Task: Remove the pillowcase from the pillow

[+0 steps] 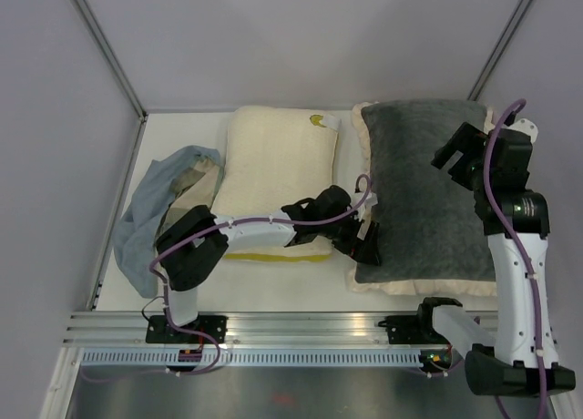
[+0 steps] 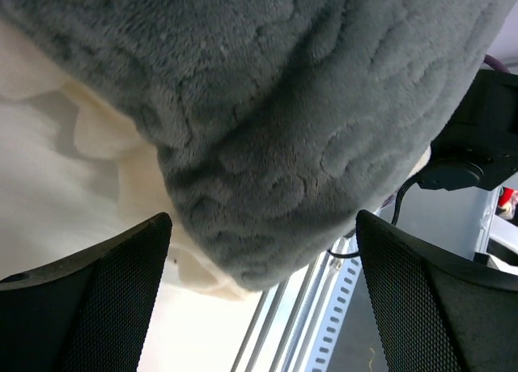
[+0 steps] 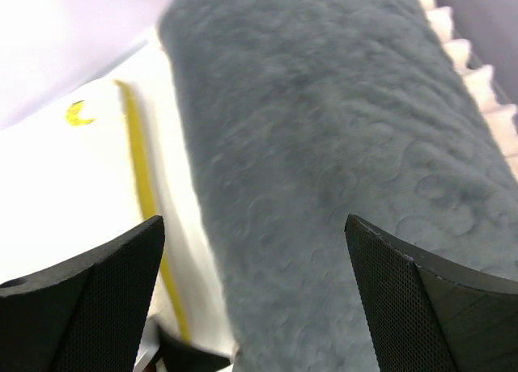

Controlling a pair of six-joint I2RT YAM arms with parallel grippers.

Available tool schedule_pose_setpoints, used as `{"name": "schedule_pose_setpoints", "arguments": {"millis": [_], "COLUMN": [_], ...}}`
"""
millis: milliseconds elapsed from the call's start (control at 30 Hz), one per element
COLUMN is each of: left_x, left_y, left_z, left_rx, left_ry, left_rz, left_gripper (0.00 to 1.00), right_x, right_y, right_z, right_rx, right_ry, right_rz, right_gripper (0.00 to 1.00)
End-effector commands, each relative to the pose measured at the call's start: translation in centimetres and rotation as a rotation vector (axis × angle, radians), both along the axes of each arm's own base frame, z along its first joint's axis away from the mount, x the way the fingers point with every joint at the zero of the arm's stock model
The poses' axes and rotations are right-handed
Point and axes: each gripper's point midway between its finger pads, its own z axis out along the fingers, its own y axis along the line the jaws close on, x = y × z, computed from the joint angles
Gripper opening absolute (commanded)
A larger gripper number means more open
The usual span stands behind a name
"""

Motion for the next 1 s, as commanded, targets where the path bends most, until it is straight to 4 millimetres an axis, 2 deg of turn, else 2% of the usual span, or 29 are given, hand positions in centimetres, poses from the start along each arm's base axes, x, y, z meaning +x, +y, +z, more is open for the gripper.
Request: {"name": "schedule_pose_setpoints", "arguments": {"millis": [0,100,133,200,233,300,333,367,400,433,467,500,533,567,600,633,667,700,733,767,800,833,867,900,933,967], "left_x": [-0.2,-1.1,-1.4,-2.0,-2.0,-2.2,-2.2,-2.3,-2.2,-2.1,-1.8,-1.4,-1.1,0.5,1.2,2.7,3.6,4.1,5.5,6.0,6.6,7.3,7.4,7.6,7.4,7.1], "left_y": [-3.0,-4.0,-4.2,-4.7,-4.8,-5.3,-5.4,-5.6,-5.7,-5.7,-5.5,-5.4,-4.7,-4.2,-3.6,-2.2,-1.7,-0.8,0.2,0.8,1.4,2.0,2.2,2.2,2.1,2.0], "left_z": [1.4,1.6,0.9,1.0,0.3,0.9,1.1,1.8,2.6,3.4,5.5,6.6,7.0,10.4,11.4,14.2,14.5,17.1,18.5,20.5,22.0,23.0,25.1,25.8,28.2,28.7], "left_rx": [-0.143,-0.188,-0.189,-0.205,-0.195,-0.214,-0.225,-0.242,-0.257,-0.269,-0.292,-0.299,-0.268,-0.289,-0.276,-0.274,-0.254,-0.277,-0.281,-0.282,-0.289,-0.29,-0.308,-0.31,-0.349,-0.354], "left_ry": [-0.073,-0.062,-0.054,-0.044,-0.035,-0.035,-0.034,-0.038,-0.052,-0.068,-0.111,-0.15,-0.157,-0.228,-0.248,-0.277,-0.275,-0.306,-0.326,-0.344,-0.371,-0.383,-0.403,-0.416,-0.443,-0.439], "left_rz": [-0.113,-0.178,-0.201,-0.251,-0.257,-0.287,-0.301,-0.312,-0.312,-0.311,-0.292,-0.277,-0.252,-0.186,-0.154,-0.088,-0.061,-0.037,-0.001,0.016,0.03,0.045,0.045,0.041,0.026,0.012], "left_gripper": [1.0,1.0,1.0,1.0,0.99,0.79,0.62,0.16,0.02,0.02,0.02,0.02,0.02,0.02,0.02,0.02,0.02,0.02,0.02,0.02,0.02,0.02,0.02,0.02,0.02,0.02], "right_x": [-0.7,-1.3,-1.4,-1.5,-1.5,-1.5,-1.5,-1.5,-1.7,-1.8,-1.9,-2.1,-2.2,-2.3,-2.4,-2.5,-2.4,-2.5,-2.1,-2.1,-2.1,-1.7,-1.6,-1.8,-1.2,-1.3], "right_y": [2.1,2.1,2.0,2.1,2.1,2.3,2.5,2.5,2.8,3.0,3.0,3.0,2.6,2.2,1.8,1.3,1.2,1.1,1.1,1.2,1.3,1.6,2.7,3.5,4.3,5.5], "right_z": [0.9,1.6,1.8,1.9,1.8,1.7,1.7,1.8,2.1,2.3,2.5,3.0,3.0,2.8,2.6,1.8,1.8,0.4,-0.2,-1.0,-3.4,-4.4,-5.7,-9.3,-10.4,-12.1], "right_rx": [0.056,0.047,0.047,0.045,0.047,0.053,0.058,0.061,0.07,0.073,0.075,0.071,0.06,0.051,0.041,0.029,0.035,0.042,0.047,0.07,0.083,0.1,0.152,0.194,0.229,0.299], "right_ry": [-0.055,-0.08,-0.085,-0.091,-0.088,-0.086,-0.086,-0.089,-0.099,-0.107,-0.112,-0.127,-0.127,-0.116,-0.109,-0.085,-0.089,-0.064,-0.072,-0.069,-0.023,-0.023,-0.007,0.061,0.047,0.071], "right_rz": [0.102,0.101,0.098,0.1,0.101,0.111,0.117,0.121,0.132,0.139,0.143,0.143,0.121,0.1,0.083,0.055,0.043,0.035,0.028,0.012,0.012,0.02,0.055,0.075,0.106,0.136], "right_gripper": [0.98,0.98,0.98,0.98,0.98,0.98,0.98,0.98,0.98,0.98,0.98,0.98,0.98,0.98,0.98,0.98,0.98,0.98,0.98,0.98,0.98,0.98,0.98,0.97,0.97,0.96]}}
